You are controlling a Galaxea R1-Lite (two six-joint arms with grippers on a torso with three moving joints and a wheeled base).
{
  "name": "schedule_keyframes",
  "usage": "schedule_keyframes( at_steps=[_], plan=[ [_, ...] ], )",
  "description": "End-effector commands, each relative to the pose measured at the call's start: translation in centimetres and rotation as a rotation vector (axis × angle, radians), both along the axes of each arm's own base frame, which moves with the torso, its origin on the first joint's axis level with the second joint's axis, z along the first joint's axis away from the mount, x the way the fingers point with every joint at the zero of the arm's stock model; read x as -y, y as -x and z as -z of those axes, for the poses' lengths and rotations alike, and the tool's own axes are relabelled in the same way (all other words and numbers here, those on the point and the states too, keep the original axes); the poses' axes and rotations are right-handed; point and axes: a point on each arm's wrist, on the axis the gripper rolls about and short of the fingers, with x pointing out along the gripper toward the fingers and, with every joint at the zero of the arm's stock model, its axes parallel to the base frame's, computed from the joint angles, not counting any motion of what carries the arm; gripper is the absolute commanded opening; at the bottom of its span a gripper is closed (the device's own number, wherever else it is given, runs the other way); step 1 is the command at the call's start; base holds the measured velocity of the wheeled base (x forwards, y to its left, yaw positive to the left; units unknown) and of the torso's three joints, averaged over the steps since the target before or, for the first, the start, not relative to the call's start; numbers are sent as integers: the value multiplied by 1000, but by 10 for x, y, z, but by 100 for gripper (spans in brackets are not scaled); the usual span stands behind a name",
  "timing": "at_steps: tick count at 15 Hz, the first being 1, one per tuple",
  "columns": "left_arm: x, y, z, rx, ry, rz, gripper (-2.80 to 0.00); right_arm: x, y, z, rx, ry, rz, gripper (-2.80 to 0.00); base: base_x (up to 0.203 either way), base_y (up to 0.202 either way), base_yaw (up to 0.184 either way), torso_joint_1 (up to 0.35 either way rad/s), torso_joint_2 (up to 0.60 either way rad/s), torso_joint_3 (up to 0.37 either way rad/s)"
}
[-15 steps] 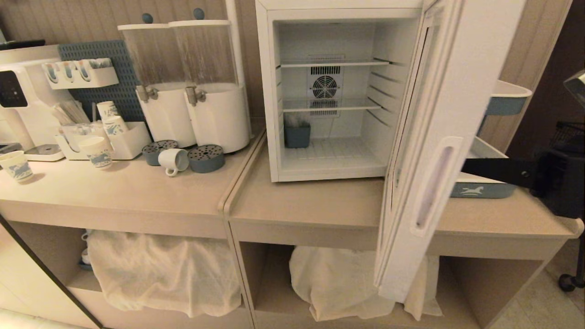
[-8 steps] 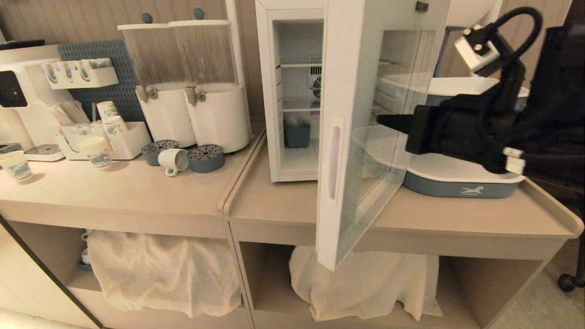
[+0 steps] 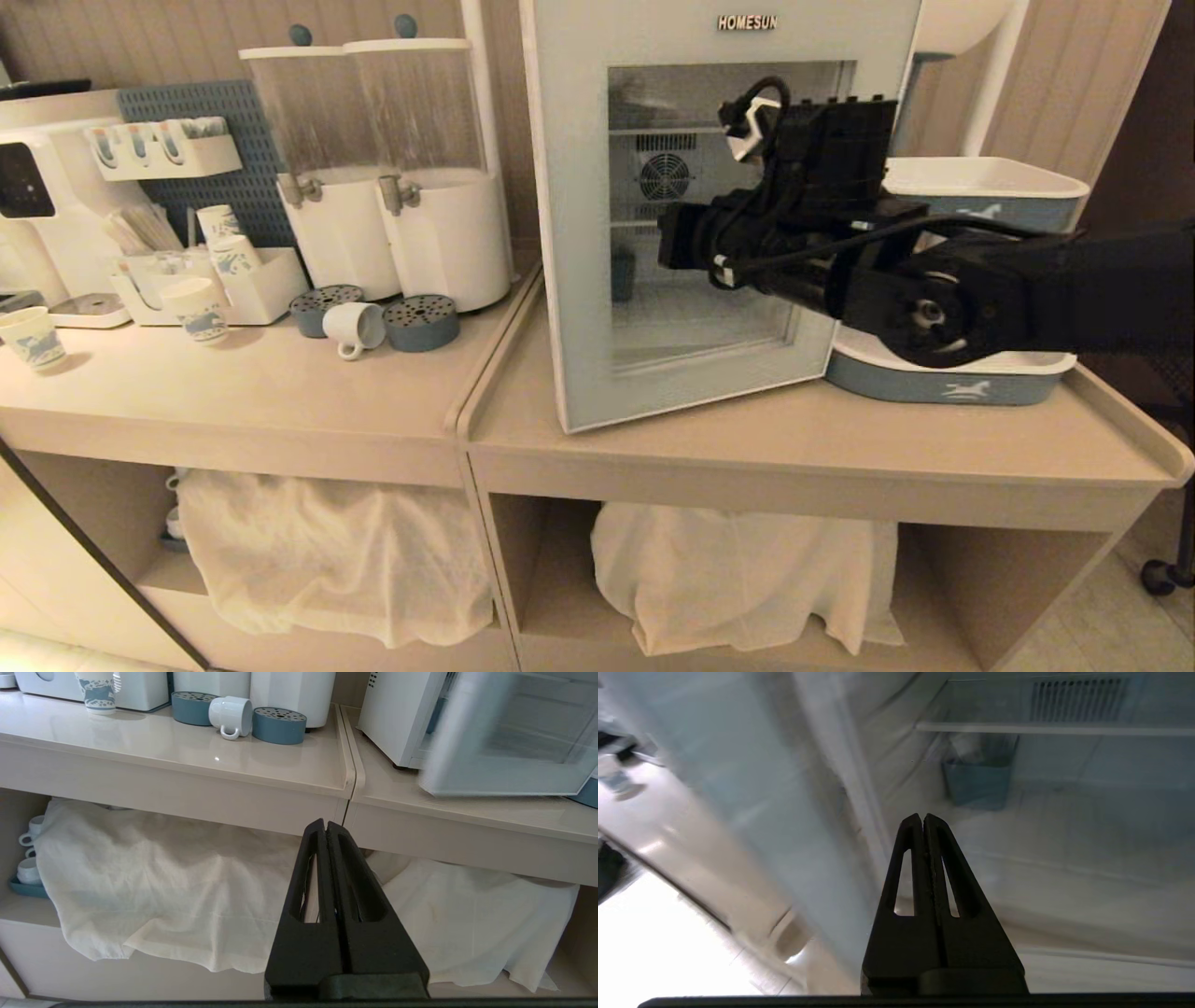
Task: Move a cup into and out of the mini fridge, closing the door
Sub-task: Close the freezer door
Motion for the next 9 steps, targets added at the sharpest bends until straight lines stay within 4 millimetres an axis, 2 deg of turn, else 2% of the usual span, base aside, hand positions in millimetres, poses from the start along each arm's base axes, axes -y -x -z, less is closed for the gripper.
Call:
schedule_keyframes(
  at_steps=[1, 9],
  plan=[
    [0, -3, 11, -34, 1, 0, -280, -14, -26, 28, -42, 28, 11, -280, 0, 0, 0, 0, 0, 0],
    [0, -3, 11, -35, 2, 0, -280, -8, -37, 28, -57, 35, 37, -280, 0, 0, 0, 0, 0, 0]
  ],
)
